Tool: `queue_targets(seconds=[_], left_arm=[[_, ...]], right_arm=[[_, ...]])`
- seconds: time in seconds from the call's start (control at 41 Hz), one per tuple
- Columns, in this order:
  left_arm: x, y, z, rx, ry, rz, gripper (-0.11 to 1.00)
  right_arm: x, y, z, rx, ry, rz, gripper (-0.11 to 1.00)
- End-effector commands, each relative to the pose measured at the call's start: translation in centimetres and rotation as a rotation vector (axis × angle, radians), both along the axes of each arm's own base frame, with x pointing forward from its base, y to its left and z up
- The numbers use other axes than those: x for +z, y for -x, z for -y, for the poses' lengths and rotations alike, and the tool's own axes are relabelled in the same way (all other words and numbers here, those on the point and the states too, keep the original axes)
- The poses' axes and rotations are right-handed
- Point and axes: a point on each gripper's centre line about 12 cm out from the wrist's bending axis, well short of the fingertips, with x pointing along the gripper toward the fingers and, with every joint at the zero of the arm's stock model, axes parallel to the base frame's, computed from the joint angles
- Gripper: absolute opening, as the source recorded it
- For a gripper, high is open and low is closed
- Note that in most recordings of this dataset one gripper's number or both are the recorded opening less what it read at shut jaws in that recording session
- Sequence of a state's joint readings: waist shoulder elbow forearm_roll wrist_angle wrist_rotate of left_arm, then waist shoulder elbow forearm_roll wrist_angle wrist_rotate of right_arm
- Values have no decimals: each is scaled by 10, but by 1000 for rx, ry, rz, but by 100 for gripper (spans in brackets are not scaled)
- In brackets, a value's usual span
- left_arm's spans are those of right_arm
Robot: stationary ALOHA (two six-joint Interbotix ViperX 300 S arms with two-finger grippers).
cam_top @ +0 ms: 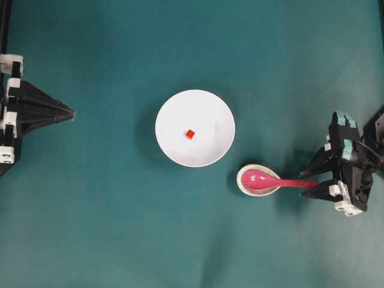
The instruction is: Grip the spoon and scoop the red block from the bowl with right arm.
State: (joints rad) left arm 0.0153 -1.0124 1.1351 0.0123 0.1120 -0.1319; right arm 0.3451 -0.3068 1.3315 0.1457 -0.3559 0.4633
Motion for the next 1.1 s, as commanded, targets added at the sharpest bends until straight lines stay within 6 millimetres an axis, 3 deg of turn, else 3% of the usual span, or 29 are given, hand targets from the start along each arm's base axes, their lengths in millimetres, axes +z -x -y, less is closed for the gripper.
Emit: queue_targets(seconds=[0.0,0.561,0.829,1.073], left_arm=[[3,-2,0,1,-2,5,1],[1,-1,0,2,0,0,1],[2,-1,0,3,7,3,1],[-1,-1,0,4,9,-4,1]], right_arm=[[3,-2,-1,12,7,23,57],[5,-3,8,-72,0,131,46],[0,-3,-8,-112,-46,127,46],[-2,-7,-13,-151,14,170,46]])
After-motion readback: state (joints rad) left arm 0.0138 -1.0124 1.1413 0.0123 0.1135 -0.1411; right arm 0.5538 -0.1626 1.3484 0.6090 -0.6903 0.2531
